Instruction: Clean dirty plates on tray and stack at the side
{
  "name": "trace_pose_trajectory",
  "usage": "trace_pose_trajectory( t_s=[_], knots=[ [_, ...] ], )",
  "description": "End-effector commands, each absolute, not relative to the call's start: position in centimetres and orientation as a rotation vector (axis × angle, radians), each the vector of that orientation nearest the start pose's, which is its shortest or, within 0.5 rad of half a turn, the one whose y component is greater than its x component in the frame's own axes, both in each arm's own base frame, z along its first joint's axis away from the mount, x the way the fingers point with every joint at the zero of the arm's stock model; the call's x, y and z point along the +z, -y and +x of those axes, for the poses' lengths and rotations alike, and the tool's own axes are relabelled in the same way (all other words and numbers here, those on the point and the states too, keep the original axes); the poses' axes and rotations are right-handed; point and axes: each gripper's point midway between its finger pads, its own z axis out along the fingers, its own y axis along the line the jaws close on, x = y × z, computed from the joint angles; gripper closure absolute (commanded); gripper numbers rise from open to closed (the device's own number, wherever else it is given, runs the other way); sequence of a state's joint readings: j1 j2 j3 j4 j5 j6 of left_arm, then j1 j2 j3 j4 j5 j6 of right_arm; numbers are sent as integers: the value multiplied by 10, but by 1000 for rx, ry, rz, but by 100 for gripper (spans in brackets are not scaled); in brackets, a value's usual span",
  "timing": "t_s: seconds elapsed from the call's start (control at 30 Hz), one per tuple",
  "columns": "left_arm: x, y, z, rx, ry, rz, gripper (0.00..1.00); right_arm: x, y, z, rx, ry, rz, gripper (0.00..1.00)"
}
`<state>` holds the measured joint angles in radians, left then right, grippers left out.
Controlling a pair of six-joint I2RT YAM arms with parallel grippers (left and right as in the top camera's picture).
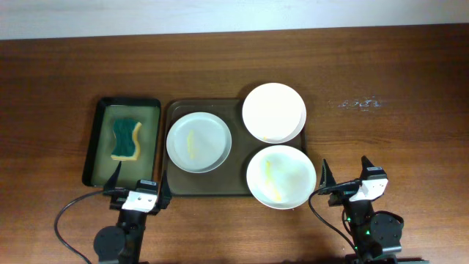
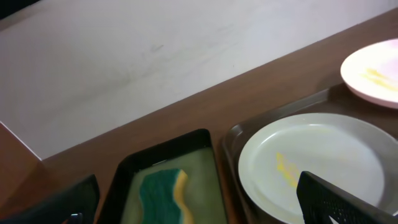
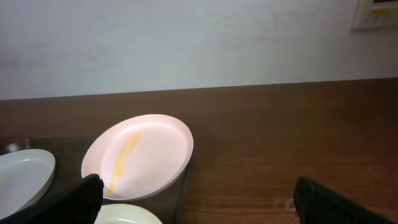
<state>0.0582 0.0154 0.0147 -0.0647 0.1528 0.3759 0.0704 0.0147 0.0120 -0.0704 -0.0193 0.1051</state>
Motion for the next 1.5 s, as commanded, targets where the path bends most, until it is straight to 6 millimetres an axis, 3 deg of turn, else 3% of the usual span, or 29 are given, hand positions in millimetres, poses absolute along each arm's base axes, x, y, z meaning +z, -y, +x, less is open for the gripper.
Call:
trace_pose_trajectory(
  t_s=[0.0,0.23,0.37,0.57,0.8,0.87,0.97,1.1,1.2,1.3,1.4,1.47],
  knots=[
    [185,19,242,109,-1549,328,0,183,-25,242,174,-1590,-1,2],
    [255,25,229,70,-1434,310,1,244,-36,228,233,-1470,-62,2],
    [279,32,231,30,-1470,339,1,268,-38,217,245,-1448,-77,2],
    [303,46,256,-89,-1613,413,1,307,-37,197,245,-1446,-78,2],
    [319,62,295,-306,-1941,462,1,328,-56,212,333,-1602,-153,2],
    [318,61,301,-340,-2035,450,1,327,-61,221,361,-1689,-166,2],
    [310,72,315,-480,-2161,464,1,311,-64,250,377,-1929,-142,2],
    [272,76,335,-612,-2343,436,1,279,-75,290,446,-2247,-128,2],
    [247,75,345,-647,-2435,410,1,242,-93,316,589,-2468,-134,2],
    [240,68,351,-592,-2458,396,1,213,-107,338,693,-2533,-142,2],
    [236,56,356,-490,-2474,376,1,207,-151,348,1082,-2472,-253,1],
    [234,48,362,-423,-2476,361,1,192,-166,357,1102,-2489,-281,14]
  ],
)
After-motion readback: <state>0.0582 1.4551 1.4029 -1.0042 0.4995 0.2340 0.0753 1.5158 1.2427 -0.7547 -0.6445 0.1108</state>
